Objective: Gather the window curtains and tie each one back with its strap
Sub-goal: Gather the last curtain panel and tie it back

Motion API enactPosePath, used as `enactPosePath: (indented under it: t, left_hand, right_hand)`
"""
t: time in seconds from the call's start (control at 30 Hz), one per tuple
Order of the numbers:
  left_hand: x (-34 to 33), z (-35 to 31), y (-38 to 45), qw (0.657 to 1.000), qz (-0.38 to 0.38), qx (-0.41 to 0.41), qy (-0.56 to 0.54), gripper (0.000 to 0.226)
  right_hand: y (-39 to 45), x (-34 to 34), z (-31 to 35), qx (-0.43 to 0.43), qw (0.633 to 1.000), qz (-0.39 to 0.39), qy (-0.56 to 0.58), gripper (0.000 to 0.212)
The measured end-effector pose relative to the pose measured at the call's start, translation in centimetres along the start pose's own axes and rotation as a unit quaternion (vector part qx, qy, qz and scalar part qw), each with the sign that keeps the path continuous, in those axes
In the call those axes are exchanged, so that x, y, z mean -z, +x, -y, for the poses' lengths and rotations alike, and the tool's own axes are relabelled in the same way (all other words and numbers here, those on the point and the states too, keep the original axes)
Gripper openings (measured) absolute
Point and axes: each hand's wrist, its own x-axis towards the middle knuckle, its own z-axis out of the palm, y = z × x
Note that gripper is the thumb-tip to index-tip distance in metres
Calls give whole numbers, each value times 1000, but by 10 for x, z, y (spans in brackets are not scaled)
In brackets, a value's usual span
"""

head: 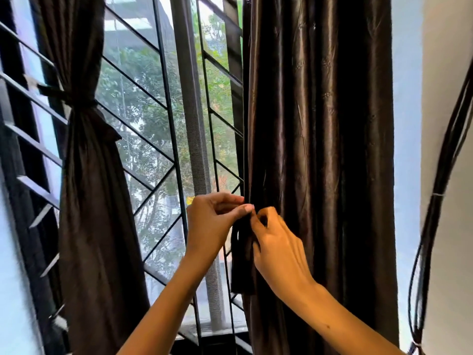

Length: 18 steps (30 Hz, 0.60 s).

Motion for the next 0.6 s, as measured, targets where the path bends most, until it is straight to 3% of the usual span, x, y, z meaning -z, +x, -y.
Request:
enactPosePath:
  t: [0.13,0.2,0.27,0.33,0.43,0.5,0.53,0.6]
  left_hand:
    - [1,-1,2,995,-53,-30,85,17]
    - [4,2,6,993,-64,-31,96,16]
    - [10,8,9,994,-61,-17,88,16]
    - [17,13,13,997,-42,3,62,17]
    - [23,16,16,999,-16,33,16,17]
    - [22,18,18,999,-25,36,21,17]
    - [21,19,18,998,-36,29,35,18]
    - [17,17,17,995,-58,-2,78,18]
  right_hand:
    - [1,2,-1,29,997,54,51,44]
    - [6,3,-6,4,989,74,126,45]
    - [11,1,-15,-87,972,39,215,49]
    - [21,0,-24,-206,938,27,279,75]
    - [38,-10,-34,-338,845,57,409,107]
    - [45,-16,-34,-364,788,27,496,91]
    - [45,-17,-31,-339,797,-7,499,74]
    - [38,-17,-25,-268,868,-93,407,45]
